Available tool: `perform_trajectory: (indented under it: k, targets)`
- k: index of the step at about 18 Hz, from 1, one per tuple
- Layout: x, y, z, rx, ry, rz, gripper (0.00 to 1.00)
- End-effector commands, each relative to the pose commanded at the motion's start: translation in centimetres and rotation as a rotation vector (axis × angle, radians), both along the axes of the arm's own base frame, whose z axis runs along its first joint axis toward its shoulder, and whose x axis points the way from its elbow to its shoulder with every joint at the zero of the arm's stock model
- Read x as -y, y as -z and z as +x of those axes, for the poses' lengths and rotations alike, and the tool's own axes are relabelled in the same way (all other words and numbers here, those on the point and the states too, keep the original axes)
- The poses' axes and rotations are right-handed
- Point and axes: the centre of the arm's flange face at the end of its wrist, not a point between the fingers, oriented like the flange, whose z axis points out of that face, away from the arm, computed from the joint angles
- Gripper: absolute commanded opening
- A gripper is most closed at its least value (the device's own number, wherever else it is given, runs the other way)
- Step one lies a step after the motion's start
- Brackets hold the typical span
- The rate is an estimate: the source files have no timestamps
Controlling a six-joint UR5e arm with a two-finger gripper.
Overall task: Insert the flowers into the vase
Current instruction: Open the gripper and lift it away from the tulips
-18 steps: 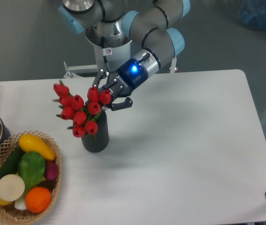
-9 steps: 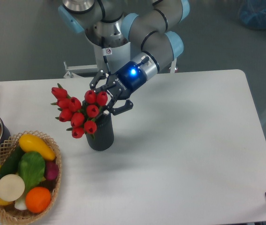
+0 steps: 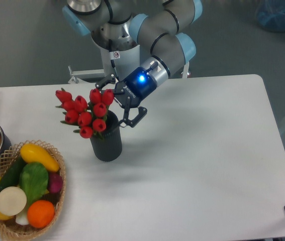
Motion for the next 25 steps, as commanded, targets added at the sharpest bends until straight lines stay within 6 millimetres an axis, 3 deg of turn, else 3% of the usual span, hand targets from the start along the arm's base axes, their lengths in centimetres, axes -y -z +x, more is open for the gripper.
perform_trajectory:
  k: [5,16,25]
  targets:
    - [1.9,-0.8,-1.1,-0.1,-0.052,-0.122,1.0]
    - [5.1,-2.5,-3.9,-0.126,-0.154,-0.135,1.0]
    - [9.9,-6.5,-7.9,-0.233,-0.302,-0.175,1.0]
